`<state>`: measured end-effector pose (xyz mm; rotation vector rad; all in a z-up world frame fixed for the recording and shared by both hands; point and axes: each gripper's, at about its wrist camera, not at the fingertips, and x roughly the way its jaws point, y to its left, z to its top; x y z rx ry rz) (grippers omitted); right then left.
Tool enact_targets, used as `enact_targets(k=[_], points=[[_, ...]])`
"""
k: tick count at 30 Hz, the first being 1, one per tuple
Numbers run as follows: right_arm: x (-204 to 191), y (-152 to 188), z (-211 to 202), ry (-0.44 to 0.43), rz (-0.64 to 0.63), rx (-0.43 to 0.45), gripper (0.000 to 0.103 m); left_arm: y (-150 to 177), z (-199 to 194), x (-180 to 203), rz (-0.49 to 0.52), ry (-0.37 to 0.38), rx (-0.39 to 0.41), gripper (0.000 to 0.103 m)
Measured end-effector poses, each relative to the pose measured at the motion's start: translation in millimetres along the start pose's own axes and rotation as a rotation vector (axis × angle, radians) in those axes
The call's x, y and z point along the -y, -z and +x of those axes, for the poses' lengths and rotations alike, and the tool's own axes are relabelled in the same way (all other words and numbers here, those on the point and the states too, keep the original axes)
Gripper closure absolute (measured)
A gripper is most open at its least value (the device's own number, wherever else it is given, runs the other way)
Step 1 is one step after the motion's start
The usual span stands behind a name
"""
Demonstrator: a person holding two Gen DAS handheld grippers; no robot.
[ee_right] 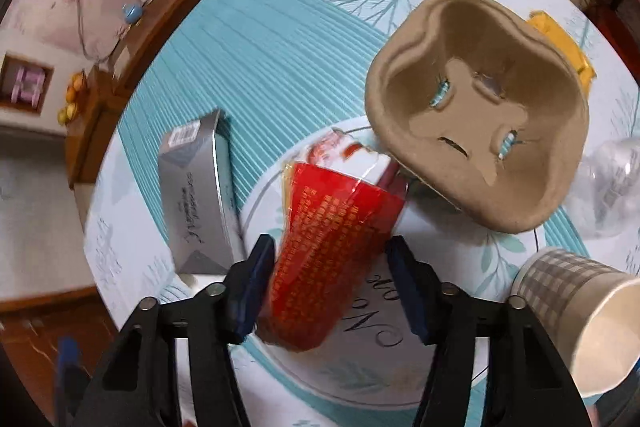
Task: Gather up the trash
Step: 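Grasp the red packet with the right gripper while the left grasps the silver earplugs box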
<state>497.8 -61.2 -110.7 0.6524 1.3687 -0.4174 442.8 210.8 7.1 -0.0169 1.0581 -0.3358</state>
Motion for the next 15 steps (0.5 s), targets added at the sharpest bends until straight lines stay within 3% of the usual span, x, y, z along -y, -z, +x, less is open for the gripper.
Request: enact_targets(k=[7,15], points=[[4.0,23.4,-4.1,0.008,-0.200,0.102,0.064,-11.1,32.9,10.8,0.038,0.038,-0.043,0.018],[4.7,35.2,-13.7,-0.016,-0.302,0.177,0.077,-20.6,92.9,34.6,0.069,0.084,-0.158,0.018]])
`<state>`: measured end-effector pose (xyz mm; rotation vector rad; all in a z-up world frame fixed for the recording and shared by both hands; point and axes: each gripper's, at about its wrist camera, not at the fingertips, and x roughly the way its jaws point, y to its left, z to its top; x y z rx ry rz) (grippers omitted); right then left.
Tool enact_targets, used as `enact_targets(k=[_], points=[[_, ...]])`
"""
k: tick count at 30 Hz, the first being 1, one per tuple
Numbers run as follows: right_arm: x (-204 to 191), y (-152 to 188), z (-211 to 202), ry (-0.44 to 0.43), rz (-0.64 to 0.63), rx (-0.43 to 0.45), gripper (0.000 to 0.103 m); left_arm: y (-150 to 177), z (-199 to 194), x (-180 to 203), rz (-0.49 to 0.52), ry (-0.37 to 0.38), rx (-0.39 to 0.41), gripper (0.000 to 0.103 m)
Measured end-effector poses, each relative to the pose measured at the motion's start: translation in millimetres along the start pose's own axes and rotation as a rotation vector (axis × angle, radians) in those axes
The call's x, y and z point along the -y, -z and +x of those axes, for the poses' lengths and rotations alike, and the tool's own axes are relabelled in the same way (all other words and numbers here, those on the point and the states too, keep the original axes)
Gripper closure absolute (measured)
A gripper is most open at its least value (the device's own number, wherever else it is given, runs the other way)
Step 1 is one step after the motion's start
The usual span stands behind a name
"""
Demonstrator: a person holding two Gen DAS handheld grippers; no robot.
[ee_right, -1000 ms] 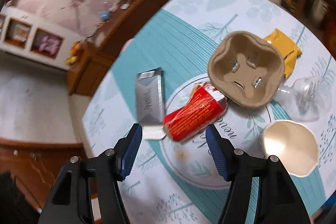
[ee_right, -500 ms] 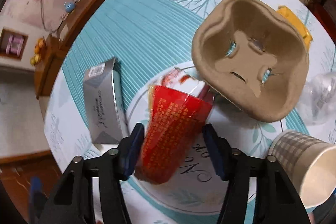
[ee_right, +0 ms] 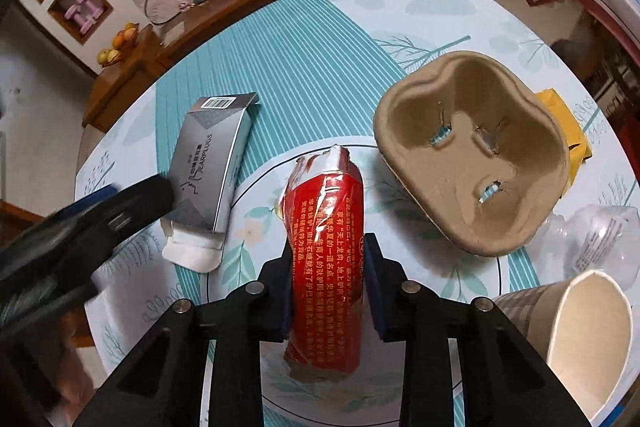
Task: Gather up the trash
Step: 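Grasp the red packet with the right gripper while the left grasps the silver earplugs box, then lift the red packet with the right gripper while the left carries the earplugs box toward the bin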
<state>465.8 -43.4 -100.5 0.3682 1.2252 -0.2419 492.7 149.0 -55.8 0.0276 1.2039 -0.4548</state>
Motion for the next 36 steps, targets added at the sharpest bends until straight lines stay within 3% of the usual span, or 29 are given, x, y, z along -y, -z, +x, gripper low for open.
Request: enact_targets(k=[6,10,13,15,18,23,29,36], points=[[10.4,10.4,-5.1,-0.039,0.018,0.024,0.078,-14.1,44.1,17.9,0.020,-0.017,-0.068,0.018],[18.4,14.9,-9.2,-0.060,0.000,0.020,0.078,-17.2,74.6,28.7,0.034,-0.077,-0.120,0.020],[20.0,19.4,-12.1,-0.076,-0.014,0.022,0.078,-15.9,83.8,35.2,0.045,-0.117,-0.097,0.029],[19.8,23.7,-14.8,-0.091,-0.026,0.018,0.078,-13.5,84.9,39.1,0.062,-0.159,-0.085,0.044],[16.2,32.5,-18.8,-0.120,-0.064,0.007,0.079,-4.7,81.5,39.9,0.060,-0.157,-0.079,0.045],[9.4,57.9,-34.3,-0.170,-0.158,-0.020,0.079,28.9,66.1,35.3,0.011,-0.188,-0.089,0.045],[10.6,107.7,-69.7,-0.232,-0.299,-0.045,0.079,91.0,22.5,25.9,-0.107,-0.209,-0.087,0.045],[44.9,180.4,-126.9,-0.303,-0.445,-0.052,0.079,179.9,-41.0,58.0,-0.162,-0.246,-0.078,0.045]])
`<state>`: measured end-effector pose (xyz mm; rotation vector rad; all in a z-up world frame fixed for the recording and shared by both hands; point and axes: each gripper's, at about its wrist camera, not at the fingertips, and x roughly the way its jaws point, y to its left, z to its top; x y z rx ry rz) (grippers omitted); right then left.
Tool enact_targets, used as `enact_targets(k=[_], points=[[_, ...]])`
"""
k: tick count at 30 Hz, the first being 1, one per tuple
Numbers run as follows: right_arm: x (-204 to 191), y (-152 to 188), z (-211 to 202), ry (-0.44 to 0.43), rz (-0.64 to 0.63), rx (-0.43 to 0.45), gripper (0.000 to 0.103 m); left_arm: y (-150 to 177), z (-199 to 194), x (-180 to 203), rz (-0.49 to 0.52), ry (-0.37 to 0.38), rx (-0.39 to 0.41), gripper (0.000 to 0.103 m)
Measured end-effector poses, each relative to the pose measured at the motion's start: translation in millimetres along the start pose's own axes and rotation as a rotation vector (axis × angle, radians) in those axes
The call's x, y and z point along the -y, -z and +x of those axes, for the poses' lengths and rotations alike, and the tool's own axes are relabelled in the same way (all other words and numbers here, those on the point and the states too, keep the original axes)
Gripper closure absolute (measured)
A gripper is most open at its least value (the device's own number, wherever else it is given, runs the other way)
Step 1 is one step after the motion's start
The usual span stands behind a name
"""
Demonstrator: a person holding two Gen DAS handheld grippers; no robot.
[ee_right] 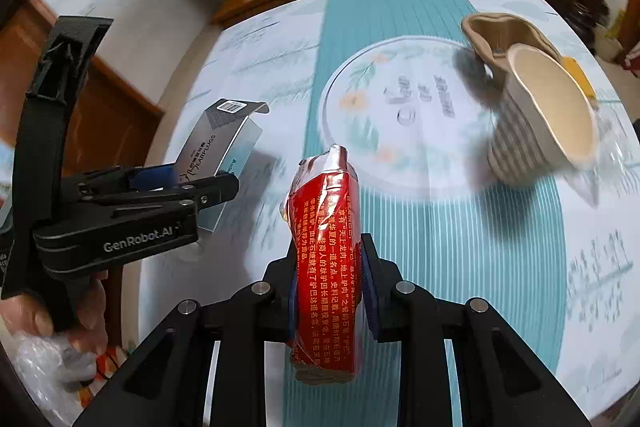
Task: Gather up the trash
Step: 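Lift the red packet with the right gripper while the left carries the earplugs box toward the bin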
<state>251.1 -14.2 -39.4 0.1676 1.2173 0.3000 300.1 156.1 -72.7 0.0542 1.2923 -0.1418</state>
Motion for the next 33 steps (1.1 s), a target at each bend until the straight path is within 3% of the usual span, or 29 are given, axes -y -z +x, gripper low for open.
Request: enact_targets(k=[7,17,25,33], points=[[16.7,87.7,-63.4,-0.053,-0.089,0.012,0.079,100.8,-72.1,25.5,-0.070,-0.013,0.047,0.045],[76.0,209.0,-158.9,-0.089,-0.123,0.052,0.079,221.0,-135.2,134.7,-0.127,-0.015,0.107,0.045],[121.0,280.3,-198.7,-0.111,-0.062,0.050,0.079,292.2,-169.8,210.9,-0.133,-0.002,0.131,0.045],[147.9,324.9,-194.3,-0.136,0.042,0.020,0.079,329.5,-173.2,247.4,-0.077,-0.017,0.097,0.045]])
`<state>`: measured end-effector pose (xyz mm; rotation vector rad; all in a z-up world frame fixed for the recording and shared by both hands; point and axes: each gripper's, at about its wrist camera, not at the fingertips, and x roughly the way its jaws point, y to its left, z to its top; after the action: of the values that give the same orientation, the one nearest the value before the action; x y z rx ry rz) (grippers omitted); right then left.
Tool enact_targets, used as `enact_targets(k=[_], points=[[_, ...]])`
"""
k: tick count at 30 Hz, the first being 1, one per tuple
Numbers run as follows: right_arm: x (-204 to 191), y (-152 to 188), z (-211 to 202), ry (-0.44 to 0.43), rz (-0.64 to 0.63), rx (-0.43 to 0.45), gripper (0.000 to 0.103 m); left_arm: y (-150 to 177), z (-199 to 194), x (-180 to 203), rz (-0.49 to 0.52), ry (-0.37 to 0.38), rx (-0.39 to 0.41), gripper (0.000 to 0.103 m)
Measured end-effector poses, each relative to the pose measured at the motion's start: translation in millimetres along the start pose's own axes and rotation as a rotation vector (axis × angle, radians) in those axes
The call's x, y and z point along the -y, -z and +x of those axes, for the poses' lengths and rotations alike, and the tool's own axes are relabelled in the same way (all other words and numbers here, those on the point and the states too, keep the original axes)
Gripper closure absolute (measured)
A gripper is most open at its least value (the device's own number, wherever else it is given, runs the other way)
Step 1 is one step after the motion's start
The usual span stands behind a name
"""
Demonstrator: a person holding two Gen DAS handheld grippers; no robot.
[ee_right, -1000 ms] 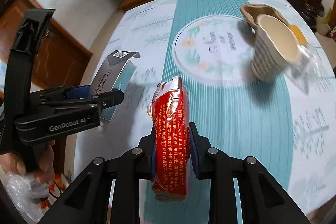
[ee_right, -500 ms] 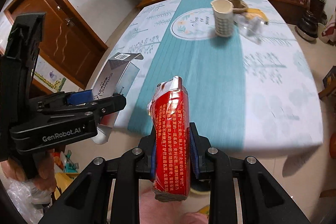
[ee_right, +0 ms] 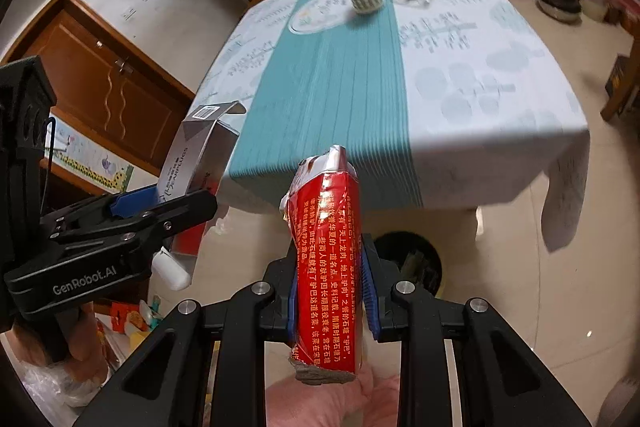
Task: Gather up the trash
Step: 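Lift the red packet with the right gripper while the left carries the earplugs box toward the bin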
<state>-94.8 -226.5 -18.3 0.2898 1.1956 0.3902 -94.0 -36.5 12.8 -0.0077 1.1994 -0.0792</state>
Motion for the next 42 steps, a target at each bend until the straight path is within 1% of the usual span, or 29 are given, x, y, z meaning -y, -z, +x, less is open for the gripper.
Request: enact_targets(k=[6,10,14,21,32,37,42], points=[[25.5,27.5,26.1,0.007,0.104,-0.033,0.079,13.2,23.0,7.5,0.024,0.016,-0.049,0.045],[41.9,41.9,46.1,0.025,0.158,-0.045,0.079,26.1,48.9,11.4,0.037,0.028,-0.082,0.045],[58.1,54.6,74.1,0.054,0.200,-0.059,0.079,36.0,77.0,9.3,0.054,0.044,-0.097,0.045],[83.3,77.9,127.3,0.091,0.252,-0.077,0.079,59.4,126.5,9.3,0.088,0.079,-0.104,0.045],[96.3,114.9,214.8,0.128,0.278,-0.124,0.079,91.7,210.5,4.0,0.125,0.109,-0.102,0.045],[104.0,132.9,241.2,0.138,0.295,-0.137,0.079,108.5,245.7,-2.9,0.144,0.113,-0.111,0.045],[114.9,146.8,263.0,0.141,0.322,-0.151,0.079,122.5,278.7,-7.0,0.121,0.115,-0.138,0.045]])
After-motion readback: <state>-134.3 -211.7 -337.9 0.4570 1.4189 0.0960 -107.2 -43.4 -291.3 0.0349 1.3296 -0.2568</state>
